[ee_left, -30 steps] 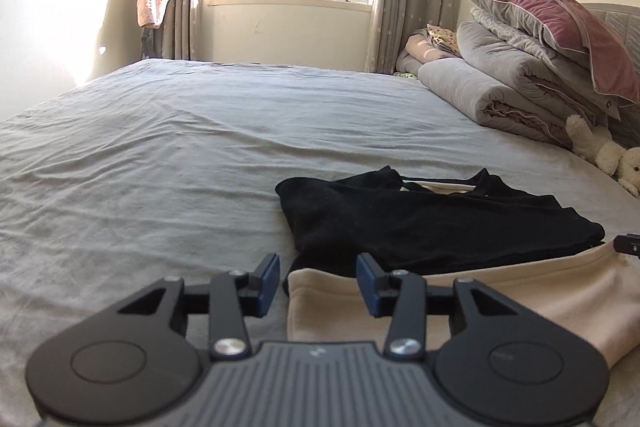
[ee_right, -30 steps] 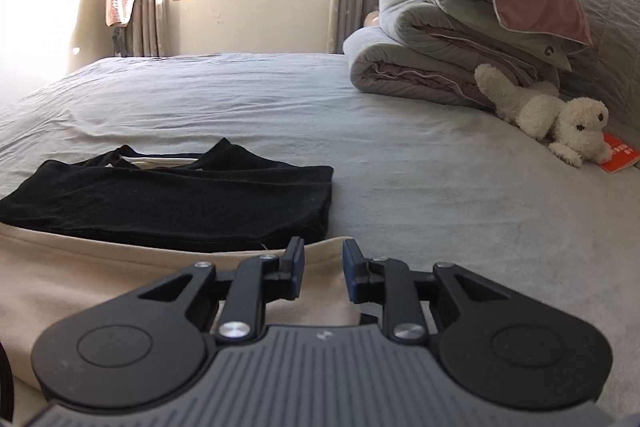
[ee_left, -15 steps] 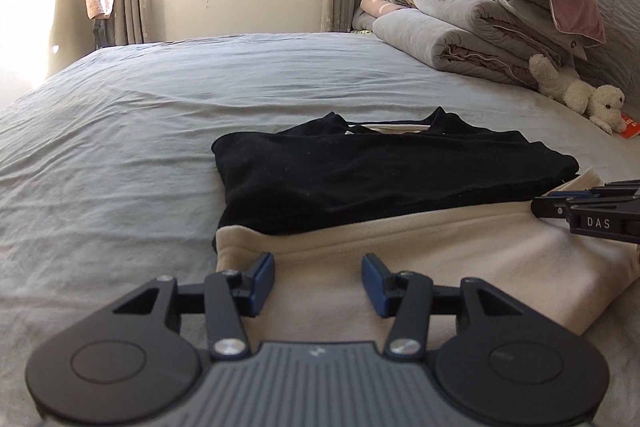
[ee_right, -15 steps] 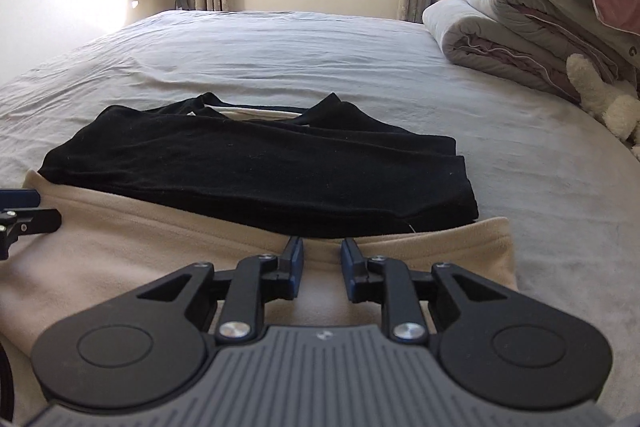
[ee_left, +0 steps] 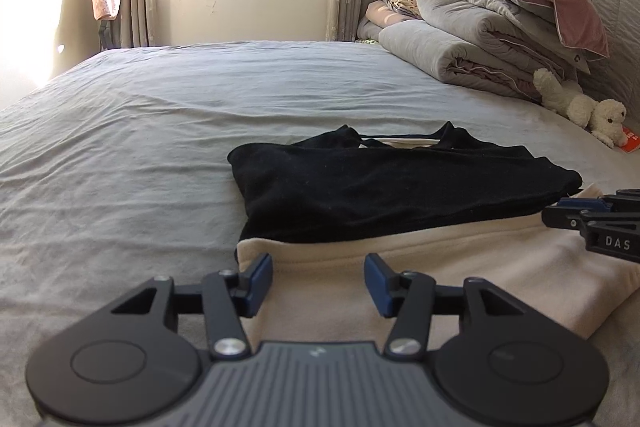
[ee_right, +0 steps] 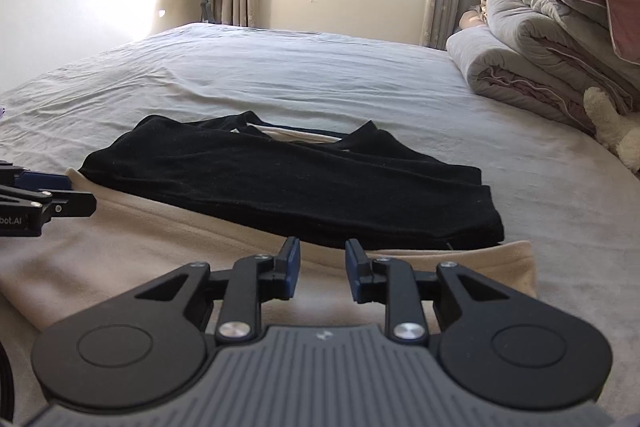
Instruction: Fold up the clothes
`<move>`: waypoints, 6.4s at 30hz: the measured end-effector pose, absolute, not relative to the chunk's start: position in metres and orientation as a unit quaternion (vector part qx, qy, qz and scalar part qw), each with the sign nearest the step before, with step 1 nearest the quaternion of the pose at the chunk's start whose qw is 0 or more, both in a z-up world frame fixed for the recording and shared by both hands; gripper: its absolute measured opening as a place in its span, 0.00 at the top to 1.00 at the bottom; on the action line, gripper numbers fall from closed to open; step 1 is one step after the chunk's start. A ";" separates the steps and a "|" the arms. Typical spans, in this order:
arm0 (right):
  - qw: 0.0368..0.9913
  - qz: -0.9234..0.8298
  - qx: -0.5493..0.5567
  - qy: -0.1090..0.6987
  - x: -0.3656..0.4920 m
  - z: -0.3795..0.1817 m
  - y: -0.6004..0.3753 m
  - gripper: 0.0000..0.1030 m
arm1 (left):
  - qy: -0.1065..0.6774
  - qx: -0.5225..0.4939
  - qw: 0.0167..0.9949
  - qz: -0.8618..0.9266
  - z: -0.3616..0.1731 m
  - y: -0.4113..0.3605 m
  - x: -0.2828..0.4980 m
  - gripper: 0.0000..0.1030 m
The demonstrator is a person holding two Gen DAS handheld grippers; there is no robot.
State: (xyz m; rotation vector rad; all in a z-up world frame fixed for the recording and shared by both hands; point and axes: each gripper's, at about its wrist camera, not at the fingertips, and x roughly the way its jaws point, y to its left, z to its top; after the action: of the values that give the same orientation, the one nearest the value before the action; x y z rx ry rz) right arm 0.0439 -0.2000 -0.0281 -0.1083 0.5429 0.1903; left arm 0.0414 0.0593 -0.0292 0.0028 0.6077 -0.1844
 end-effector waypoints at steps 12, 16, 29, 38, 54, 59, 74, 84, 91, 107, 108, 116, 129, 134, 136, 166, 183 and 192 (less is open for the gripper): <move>0.960 0.024 -0.014 0.277 0.044 -0.028 -0.259 0.63 | 0.265 -0.003 0.961 -0.080 -0.022 0.061 0.032 0.50; 0.957 0.012 -0.010 0.291 0.047 -0.033 -0.268 0.62 | 0.299 0.005 0.952 -0.065 -0.030 0.066 0.041 0.48; 0.944 0.062 0.076 0.315 0.056 -0.006 -0.307 0.49 | 0.360 -0.108 0.920 -0.108 -0.013 0.123 0.068 0.36; 0.927 0.100 0.102 0.348 0.111 -0.009 -0.330 0.45 | 0.398 -0.157 0.892 -0.145 -0.024 0.146 0.140 0.36; 0.919 0.135 0.056 0.367 0.181 -0.035 -0.329 0.46 | 0.365 -0.166 0.897 -0.183 -0.040 0.143 0.200 0.51; 0.921 0.136 0.051 0.362 0.198 -0.036 -0.324 0.49 | 0.368 -0.179 0.894 -0.184 -0.042 0.143 0.212 0.64; 0.936 0.117 0.053 0.327 0.193 -0.002 -0.319 0.92 | 0.328 -0.168 0.918 -0.147 -0.019 0.130 0.194 0.94; 0.954 0.124 0.029 0.272 0.142 0.037 -0.311 0.93 | 0.260 -0.104 0.946 -0.160 0.023 0.123 0.139 0.94; 0.959 0.131 0.007 0.252 0.090 0.045 -0.312 0.93 | 0.231 -0.070 0.954 -0.178 0.034 0.122 0.084 0.94; 0.935 0.118 -0.038 0.332 0.011 -0.014 -0.329 0.95 | 0.284 0.075 0.935 -0.197 -0.019 0.109 -0.012 0.94; 0.933 0.112 -0.036 0.341 0.009 -0.019 -0.333 0.95 | 0.291 0.083 0.933 -0.197 -0.022 0.109 -0.015 0.94; 0.923 0.108 0.092 0.359 -0.005 0.002 -0.350 0.86 | 0.322 -0.023 0.926 -0.195 -0.003 0.132 -0.020 0.46; 0.847 0.091 0.351 0.387 0.022 -0.013 -0.325 0.61 | 0.402 -0.294 0.846 -0.191 -0.005 0.131 0.008 0.28; 0.834 0.084 0.390 0.381 0.020 -0.039 -0.321 0.61 | 0.414 -0.351 0.817 -0.196 -0.031 0.123 0.017 0.28; 0.835 0.082 0.401 0.368 0.020 -0.043 -0.322 0.61 | 0.402 -0.364 0.820 -0.184 -0.038 0.119 0.019 0.30; 0.854 0.038 0.343 0.390 0.010 -0.019 -0.298 0.89 | 0.465 -0.352 0.796 -0.162 -0.041 0.104 0.030 0.95; 0.919 0.070 0.151 0.356 -0.013 0.009 -0.271 0.71 | 0.418 -0.256 0.847 -0.207 -0.002 0.119 0.012 0.51; 0.949 0.098 0.074 0.290 0.005 0.015 -0.234 0.70 | 0.361 -0.221 0.891 -0.166 0.019 0.124 0.026 0.54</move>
State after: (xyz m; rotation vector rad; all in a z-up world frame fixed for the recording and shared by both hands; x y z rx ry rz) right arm 0.0047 -0.2340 0.0151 0.1508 0.5908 0.1998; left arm 0.0263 0.1237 0.0187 -0.4583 0.7502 -0.3452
